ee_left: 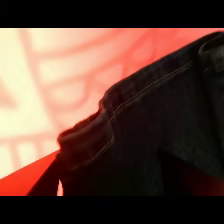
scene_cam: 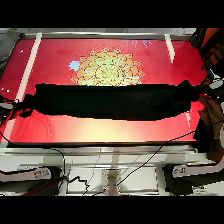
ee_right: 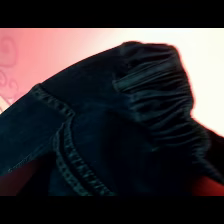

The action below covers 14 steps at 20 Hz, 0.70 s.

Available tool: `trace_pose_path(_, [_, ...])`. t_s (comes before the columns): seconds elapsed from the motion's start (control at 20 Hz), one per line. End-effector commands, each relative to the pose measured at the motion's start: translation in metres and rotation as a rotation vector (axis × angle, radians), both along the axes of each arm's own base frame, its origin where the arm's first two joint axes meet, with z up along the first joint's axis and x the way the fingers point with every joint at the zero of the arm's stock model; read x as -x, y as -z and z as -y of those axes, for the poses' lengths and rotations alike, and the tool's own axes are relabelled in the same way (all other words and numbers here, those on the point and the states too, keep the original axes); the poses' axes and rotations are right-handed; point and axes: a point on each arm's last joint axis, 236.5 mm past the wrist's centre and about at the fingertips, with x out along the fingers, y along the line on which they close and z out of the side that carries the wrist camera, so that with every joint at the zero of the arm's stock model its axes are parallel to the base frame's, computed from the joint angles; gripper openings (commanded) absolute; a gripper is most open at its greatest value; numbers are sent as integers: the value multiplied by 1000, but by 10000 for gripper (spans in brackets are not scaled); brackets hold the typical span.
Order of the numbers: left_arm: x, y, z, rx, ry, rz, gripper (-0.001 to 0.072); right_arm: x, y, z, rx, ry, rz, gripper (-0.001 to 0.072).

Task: Fold the clothes and pants, and hang the long-sleeved shirts on hangers.

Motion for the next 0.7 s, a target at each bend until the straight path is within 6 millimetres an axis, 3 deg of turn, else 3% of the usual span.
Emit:
trace_pose_path(0.0, [-22, 1, -3, -94, -6, 60, 331, -3, 0, -15, -7, -29, -2, 521])
trace_pose_path(0.05, [-31, -9, -4, -144, 7, 94, 118, -2, -1, -24, -28, -45, -10, 379])
trace_pose_path(0.1, [-40, -22, -4, -180, 30, 122, 26, -1, -4, -34, -54, -63, -17, 256])
trace_pose_path(0.2, [-61, -57, -2, -276, 116, 181, 28, -6, -19, -58, -109, -109, -11, 65])
trace_pose_path(0.4, [-87, -142, 32, -440, 361, 280, 28, -35, -68, -135, -209, -227, 97, 40])
trace_pose_path(0.65, [-78, -239, 83, -560, 507, 430, 29, -73, -117, -277, -34, -502, 353, 37])
